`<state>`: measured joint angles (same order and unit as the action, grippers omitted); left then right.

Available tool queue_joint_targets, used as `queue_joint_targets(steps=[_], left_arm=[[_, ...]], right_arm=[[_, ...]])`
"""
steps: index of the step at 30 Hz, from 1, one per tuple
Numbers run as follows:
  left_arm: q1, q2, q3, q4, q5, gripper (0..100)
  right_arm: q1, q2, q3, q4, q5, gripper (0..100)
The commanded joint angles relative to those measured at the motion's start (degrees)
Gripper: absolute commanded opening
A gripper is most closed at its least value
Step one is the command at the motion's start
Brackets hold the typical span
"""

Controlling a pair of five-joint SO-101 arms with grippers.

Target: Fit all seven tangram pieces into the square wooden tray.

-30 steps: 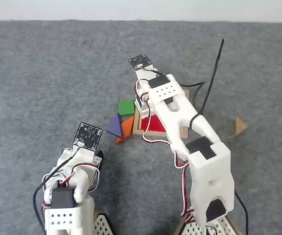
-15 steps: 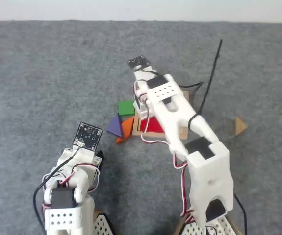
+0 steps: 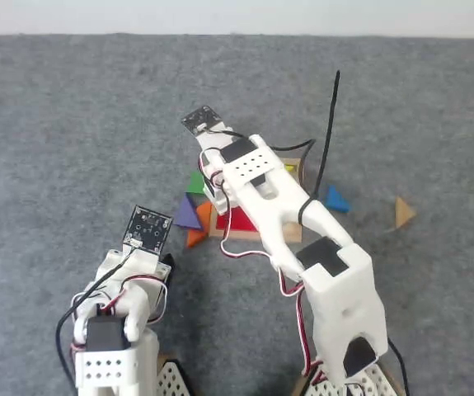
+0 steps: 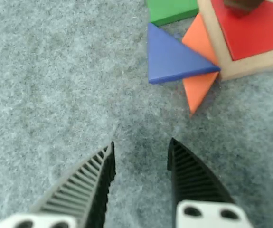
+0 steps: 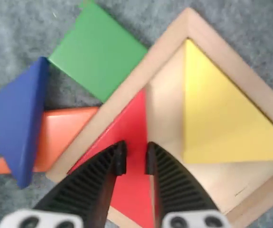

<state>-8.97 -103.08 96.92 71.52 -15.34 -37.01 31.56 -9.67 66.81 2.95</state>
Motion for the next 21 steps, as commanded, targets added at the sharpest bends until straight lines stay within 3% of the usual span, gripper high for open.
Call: queue_joint_targets(steps=[1,6,13,21], left_arm=[[-0.35,-0.70,-0.48,0.44,-0.44,17],[-0.35,-0.70,-0.48,0.44,-0.44,17],[-0.35,-0.70,-0.48,0.44,-0.44,17],[-0.35,-0.70,-0.48,0.44,-0.44,17]], right_arm=[[-0.13,1.63,-0.88,-0.84,-2.46,5.8],[2.77,1.80,-0.97,-0.40,-5.19,16.7],[7.52,-3.47,0.70,2.42,-0.79,7.6],[6.46,-31.69,32.26,-14.90,8.00,10.7]])
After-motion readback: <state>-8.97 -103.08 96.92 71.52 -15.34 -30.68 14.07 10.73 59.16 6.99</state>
